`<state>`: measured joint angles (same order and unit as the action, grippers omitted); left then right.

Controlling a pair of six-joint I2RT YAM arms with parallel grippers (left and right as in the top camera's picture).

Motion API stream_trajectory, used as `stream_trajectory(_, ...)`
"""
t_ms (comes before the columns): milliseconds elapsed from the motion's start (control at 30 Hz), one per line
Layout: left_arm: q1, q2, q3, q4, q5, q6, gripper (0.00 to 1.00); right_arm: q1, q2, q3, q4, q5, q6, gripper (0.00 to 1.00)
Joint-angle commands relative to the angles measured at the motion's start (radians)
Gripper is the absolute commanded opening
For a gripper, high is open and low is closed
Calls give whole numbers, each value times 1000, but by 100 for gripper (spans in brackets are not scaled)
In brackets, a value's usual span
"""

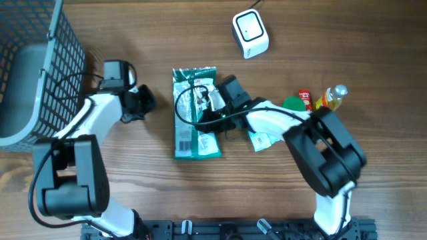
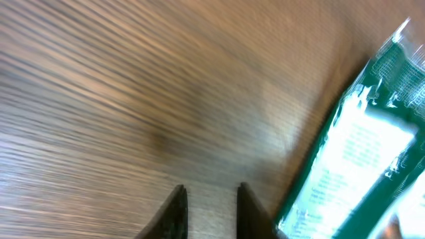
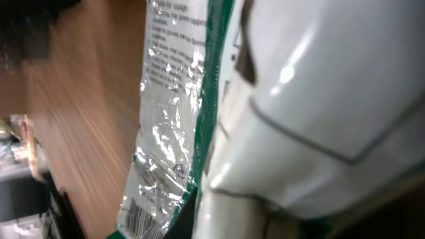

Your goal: Scan the item barcode

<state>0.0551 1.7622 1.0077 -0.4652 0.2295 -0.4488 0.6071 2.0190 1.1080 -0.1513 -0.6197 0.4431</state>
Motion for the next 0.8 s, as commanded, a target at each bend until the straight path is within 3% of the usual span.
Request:
stream_trajectory(0,54,-22,19,1,-14,-1,33,-13,-183,142,-180,151,-306,4)
stream_trajectory(67,61,-22,19,-2,-14,-1,62,-13,-252,229,-319,220,-458,4)
stream_trajectory(100,60,-22,19,-2,-14,-1,100,-13,-278,273,-385,224,-544,4)
stream_trajectory(233,60,-22,19,-2,-14,-1,100,-11,-325,398,-563,286,-843,4)
stream_trajectory(433,60,-22,19,-2,-14,-1,100,-9,-323,409,-595,588,-1203,4)
stream_trajectory(567,60,-22,19,-2,-14,-1,100,-9,-323,409,-504,805,-1326,4)
stream_trajectory(767,60,-22,19,-2,-14,-1,100,-12,-265,409,-224,1042,-1566,4)
